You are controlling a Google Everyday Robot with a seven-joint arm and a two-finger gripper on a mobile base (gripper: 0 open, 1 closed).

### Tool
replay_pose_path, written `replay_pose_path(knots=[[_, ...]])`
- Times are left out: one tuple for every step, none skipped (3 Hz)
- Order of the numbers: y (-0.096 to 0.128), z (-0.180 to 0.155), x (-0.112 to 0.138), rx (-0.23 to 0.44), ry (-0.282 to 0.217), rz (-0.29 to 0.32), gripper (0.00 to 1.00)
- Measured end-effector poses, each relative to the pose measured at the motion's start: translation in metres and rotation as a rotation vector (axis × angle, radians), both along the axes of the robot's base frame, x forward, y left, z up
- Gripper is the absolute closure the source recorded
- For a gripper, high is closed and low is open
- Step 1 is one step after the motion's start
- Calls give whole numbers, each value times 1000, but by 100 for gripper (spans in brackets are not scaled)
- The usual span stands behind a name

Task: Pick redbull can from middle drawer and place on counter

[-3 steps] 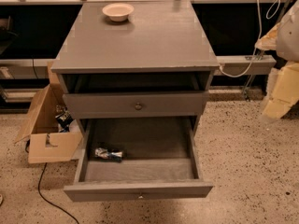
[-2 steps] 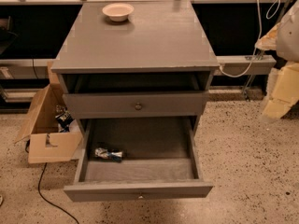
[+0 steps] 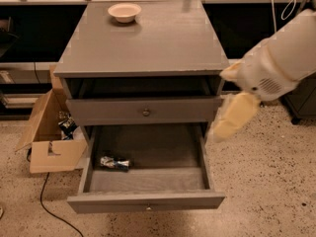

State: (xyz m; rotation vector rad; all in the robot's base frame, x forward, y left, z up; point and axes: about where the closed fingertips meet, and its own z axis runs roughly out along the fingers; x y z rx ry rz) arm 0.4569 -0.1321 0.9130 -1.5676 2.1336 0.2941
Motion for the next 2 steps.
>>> replay_pose_path(knots=[[62,-29,16,152,12,-22,0],[62,-29,16,152,12,-22,0]])
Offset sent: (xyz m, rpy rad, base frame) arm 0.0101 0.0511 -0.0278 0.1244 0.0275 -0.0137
